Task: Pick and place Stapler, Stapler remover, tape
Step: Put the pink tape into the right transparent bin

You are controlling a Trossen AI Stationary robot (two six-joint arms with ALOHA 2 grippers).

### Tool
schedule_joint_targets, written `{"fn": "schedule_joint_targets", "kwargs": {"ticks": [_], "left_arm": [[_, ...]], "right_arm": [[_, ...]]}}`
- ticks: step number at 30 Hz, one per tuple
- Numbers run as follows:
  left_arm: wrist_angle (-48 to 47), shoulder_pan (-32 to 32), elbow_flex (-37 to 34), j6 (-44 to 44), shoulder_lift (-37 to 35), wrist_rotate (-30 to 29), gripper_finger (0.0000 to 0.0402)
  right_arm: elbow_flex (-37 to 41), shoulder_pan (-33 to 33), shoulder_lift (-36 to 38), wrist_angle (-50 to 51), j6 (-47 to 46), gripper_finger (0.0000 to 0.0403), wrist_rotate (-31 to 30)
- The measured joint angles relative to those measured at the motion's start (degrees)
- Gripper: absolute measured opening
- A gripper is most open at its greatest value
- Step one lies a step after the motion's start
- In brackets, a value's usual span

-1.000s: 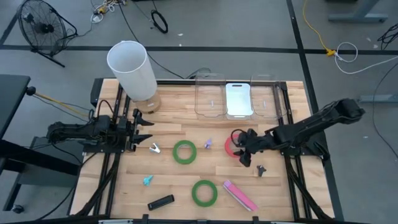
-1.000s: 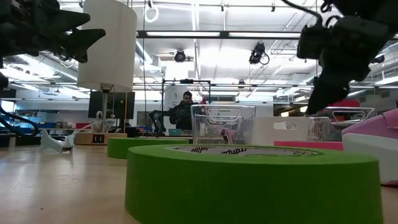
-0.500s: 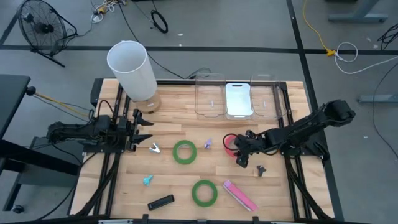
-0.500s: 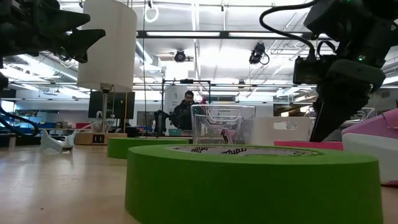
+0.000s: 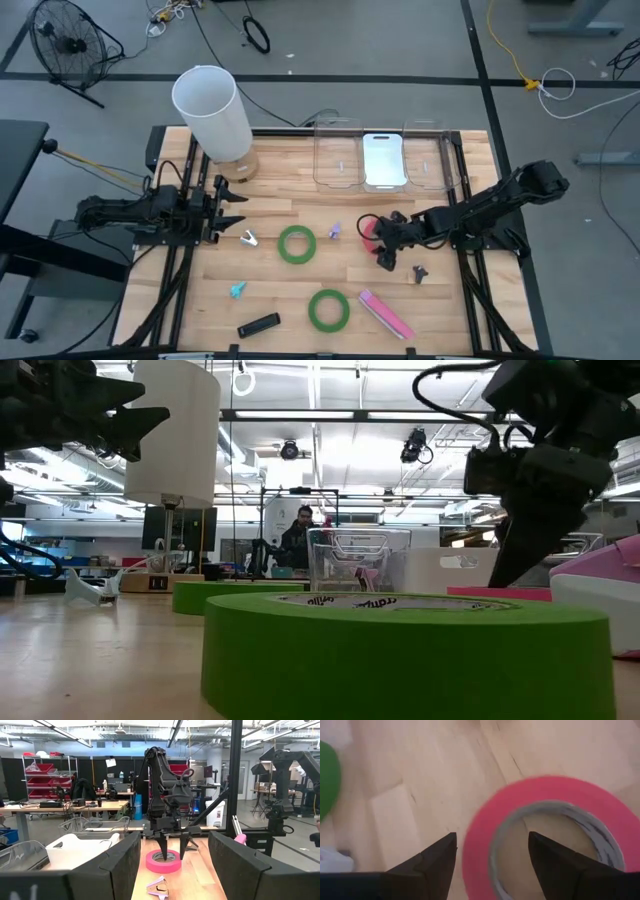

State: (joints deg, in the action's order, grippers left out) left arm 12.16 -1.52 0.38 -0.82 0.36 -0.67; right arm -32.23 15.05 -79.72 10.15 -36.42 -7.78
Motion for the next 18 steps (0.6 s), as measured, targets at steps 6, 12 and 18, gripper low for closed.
{"fn": "schedule_joint_targets", "kwargs": {"ticks": [6,12,18], "left_arm": [[0.0,0.0,0.02,0.0,0.0,0.01,0.0236],[0.0,0.0,0.01,0.01,0.0,0.02,0.0236],[0.02,0.0,0.0,0.02,0.0,0.02,0.0236]], "right_arm": [[0.0,0.0,0.0,0.79,-0.12,0.0247,1.3],[0.0,0.04,0.0,1.07,-0.59,0.0247,1.34],[0.0,0.04,-2.39,1.13,-0.61,0.0246,1.35]]}}
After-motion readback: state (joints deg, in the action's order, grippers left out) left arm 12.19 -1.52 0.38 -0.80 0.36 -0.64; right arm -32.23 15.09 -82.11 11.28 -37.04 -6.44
